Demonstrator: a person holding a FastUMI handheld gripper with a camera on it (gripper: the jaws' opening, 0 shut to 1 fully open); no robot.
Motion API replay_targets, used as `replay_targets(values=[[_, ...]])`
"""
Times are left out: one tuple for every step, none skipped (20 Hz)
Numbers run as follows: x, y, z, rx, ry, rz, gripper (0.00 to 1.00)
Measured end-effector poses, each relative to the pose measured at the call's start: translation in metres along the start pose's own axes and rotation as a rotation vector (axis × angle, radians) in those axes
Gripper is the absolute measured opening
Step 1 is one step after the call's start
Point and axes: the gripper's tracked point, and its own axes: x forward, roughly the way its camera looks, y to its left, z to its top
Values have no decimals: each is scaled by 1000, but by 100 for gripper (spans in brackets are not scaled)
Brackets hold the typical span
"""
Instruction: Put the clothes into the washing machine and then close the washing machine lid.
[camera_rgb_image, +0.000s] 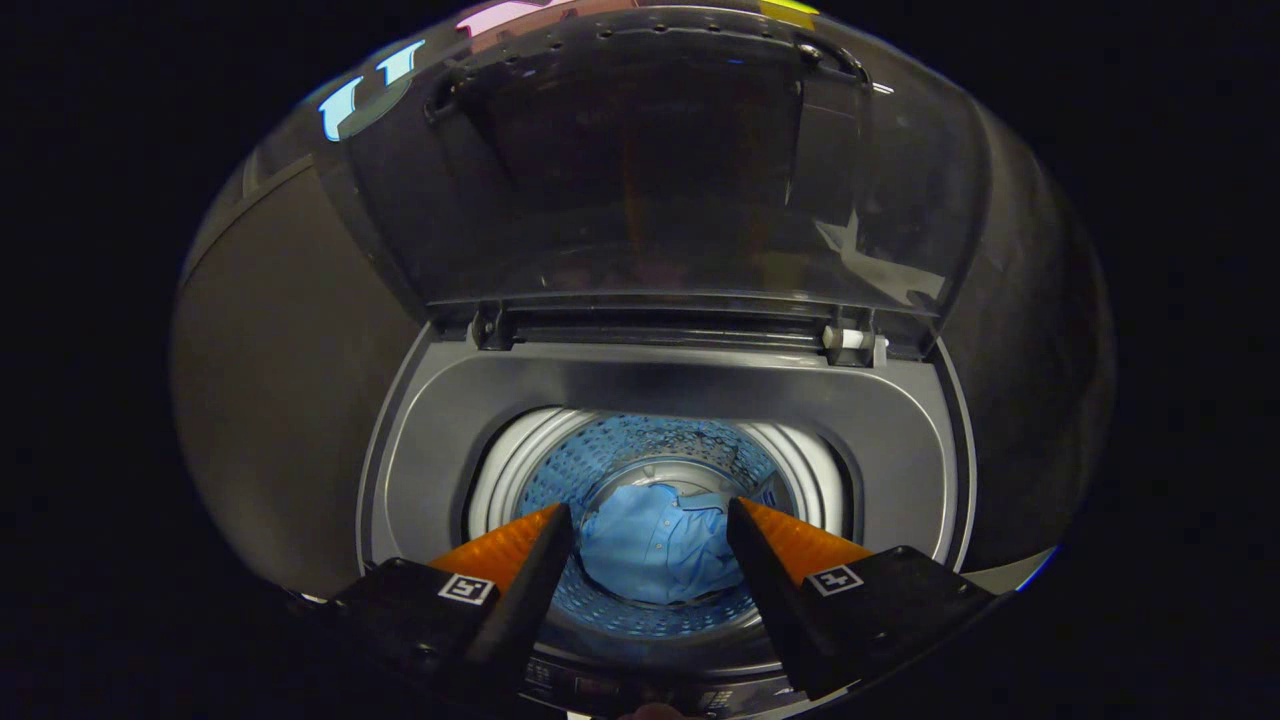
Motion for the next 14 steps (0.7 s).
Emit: replay_targets(values=[[-3,3,1,-6,-3,7,97],[-6,4,4,-20,-19,15,97],[-10,3,9,-37,-39,11,97],[-13,4,12,-46,-56,16,97],[-17,6,17,-50,-74,20,97],[-22,7,20,-51,-84,24,97],[-25,10,22,-40,-87,38,97],[-29,12,25,-30,-92,46,97],[-35,10,32,-32,-113,36,99],[-36,6,40,-41,-147,17,100],[-41,0,50,-58,-186,-11,99],[-48,-6,61,-65,-219,-28,99],[-55,-6,71,-60,-241,-32,99],[-64,-4,80,-41,-258,-28,99]])
